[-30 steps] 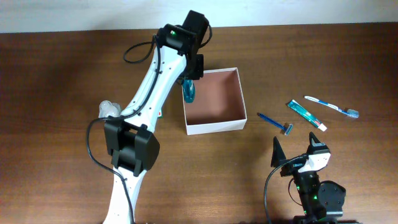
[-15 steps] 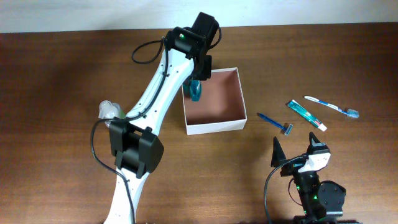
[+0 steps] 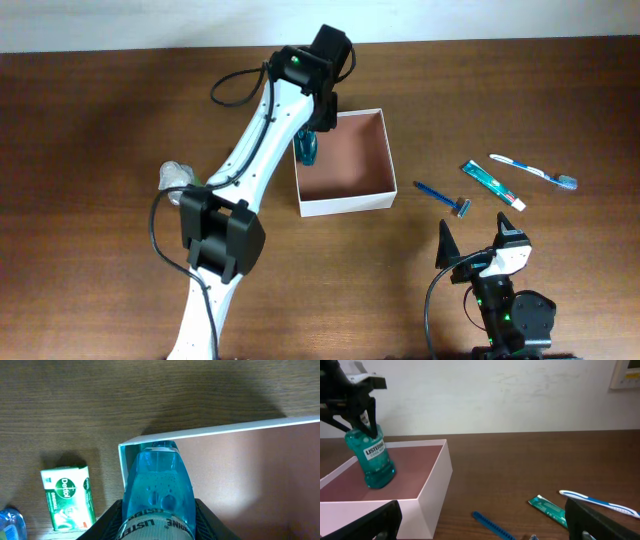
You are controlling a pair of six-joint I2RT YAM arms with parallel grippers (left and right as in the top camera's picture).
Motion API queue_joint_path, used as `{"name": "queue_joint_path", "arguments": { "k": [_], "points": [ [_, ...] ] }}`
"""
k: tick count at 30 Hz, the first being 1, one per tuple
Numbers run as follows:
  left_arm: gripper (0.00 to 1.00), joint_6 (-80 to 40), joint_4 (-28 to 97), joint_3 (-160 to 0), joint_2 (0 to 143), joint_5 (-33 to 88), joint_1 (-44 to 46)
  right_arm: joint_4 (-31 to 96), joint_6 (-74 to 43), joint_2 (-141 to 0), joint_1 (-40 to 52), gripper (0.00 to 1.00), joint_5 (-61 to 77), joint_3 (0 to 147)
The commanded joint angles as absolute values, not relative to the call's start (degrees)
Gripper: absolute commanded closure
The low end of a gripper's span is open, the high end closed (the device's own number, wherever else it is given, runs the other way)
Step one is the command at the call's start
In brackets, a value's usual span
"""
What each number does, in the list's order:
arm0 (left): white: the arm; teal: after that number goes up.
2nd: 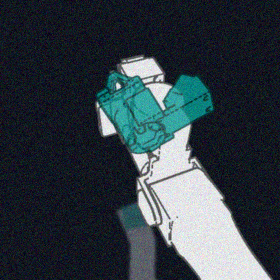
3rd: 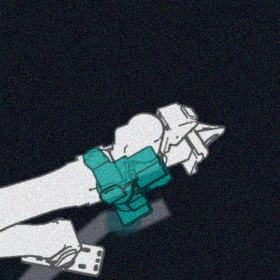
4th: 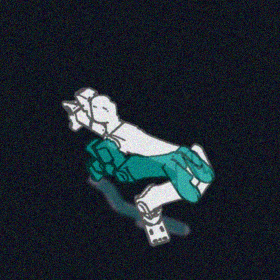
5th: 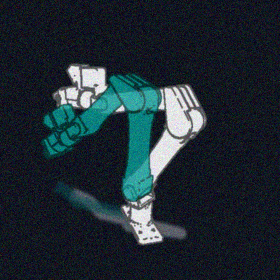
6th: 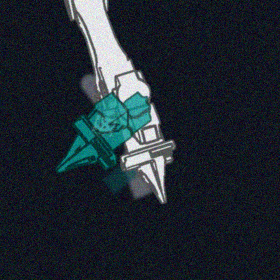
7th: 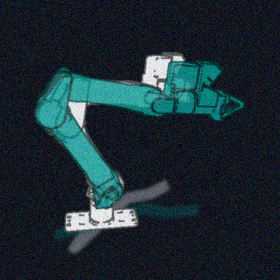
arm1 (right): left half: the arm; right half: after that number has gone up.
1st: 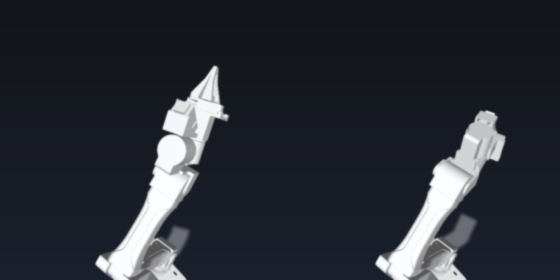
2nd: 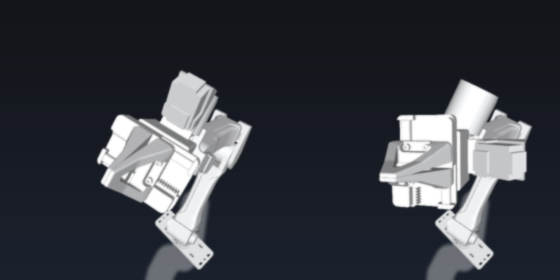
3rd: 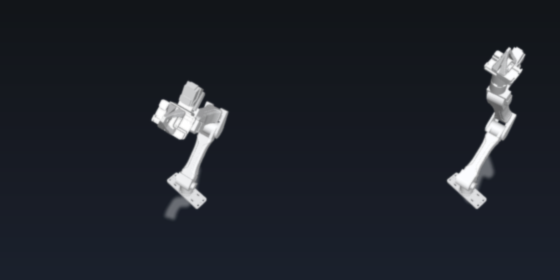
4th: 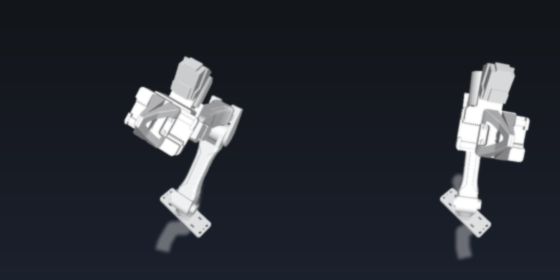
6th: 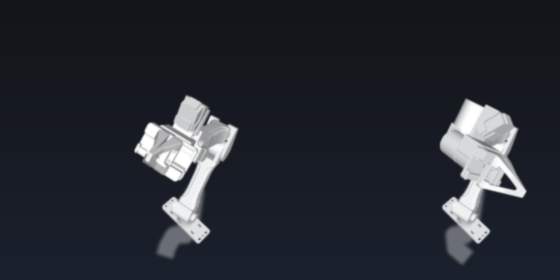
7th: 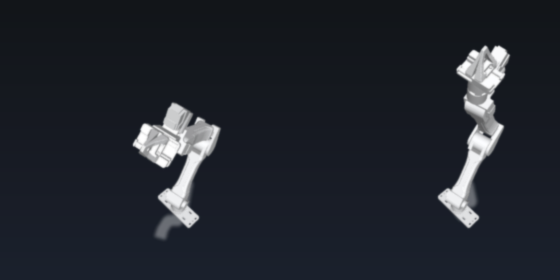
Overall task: Pack container
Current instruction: 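Lower the mouthwash into the box's left corner and release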
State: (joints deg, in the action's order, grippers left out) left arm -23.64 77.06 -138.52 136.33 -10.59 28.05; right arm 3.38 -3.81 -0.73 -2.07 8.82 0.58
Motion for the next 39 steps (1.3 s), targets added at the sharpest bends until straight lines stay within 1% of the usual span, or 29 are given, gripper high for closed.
{"name": "queue_joint_path", "arguments": {
  "k": [1, 8, 10, 12, 15, 18, 20, 21, 26, 27, 28, 33, 39],
  "points": [
    [0.82, -24.43, 76.69, -138.56, 137.78, -12.08, 27.97, 3.68, -3.40, -0.21, -2.33, 0.01, 8.34, 0.32],
    [0.81, -24.43, 76.86, -138.56, 139.55, -12.05, 27.97, 3.68, -3.42, -0.21, -2.33, 0.02, 8.34, 0.32],
    [0.73, -24.40, 76.73, -138.56, 139.55, -12.05, 27.97, 3.68, -3.40, -0.21, -2.33, 0.01, 8.34, 0.32],
    [0.71, -24.40, 76.71, -138.56, 139.55, -12.05, 27.97, 3.68, -3.40, -0.21, -2.33, 0.01, 8.34, 0.32],
    [0.64, -24.38, 76.73, -138.56, 139.55, -12.08, 27.97, 3.68, -3.40, -0.21, -2.33, 0.01, 8.34, 0.32],
    [0.61, -24.03, 76.42, -138.58, 139.55, -12.10, 27.94, 3.68, -3.40, -0.21, -2.33, 0.02, 8.34, 0.32],
    [0.48, -23.00, 76.03, -138.56, 139.55, -12.08, 27.83, 3.68, -3.40, -0.21, -2.33, 0.01, 8.34, 0.32],
    [0.44, -22.81, 75.99, -138.58, 139.55, -12.10, 27.83, 3.68, -3.40, -0.21, -2.33, 0.01, 8.34, 0.32],
    [0.40, -22.65, 76.09, -138.58, 139.55, -12.08, 27.22, 3.68, -3.42, -0.21, -2.33, 0.01, 8.34, 0.32],
    [0.35, -22.65, 76.07, -138.58, 139.48, -12.08, 27.09, 3.68, -3.42, -0.21, -2.33, 0.01, 8.34, 0.32],
    [0.32, -22.65, 76.07, -138.63, 139.48, -12.05, 26.87, 3.70, -3.40, -0.21, -2.33, 0.02, 8.34, 0.32],
    [0.31, -22.63, 77.25, -141.58, 139.37, -12.03, 25.56, 3.70, -3.42, -0.21, -2.33, 0.01, 8.34, 0.32],
    [0.31, -21.30, 81.14, -151.26, 139.37, -11.79, 23.92, 3.68, -3.42, -0.21, -2.33, 0.01, 8.34, 0.32]
  ]
}}
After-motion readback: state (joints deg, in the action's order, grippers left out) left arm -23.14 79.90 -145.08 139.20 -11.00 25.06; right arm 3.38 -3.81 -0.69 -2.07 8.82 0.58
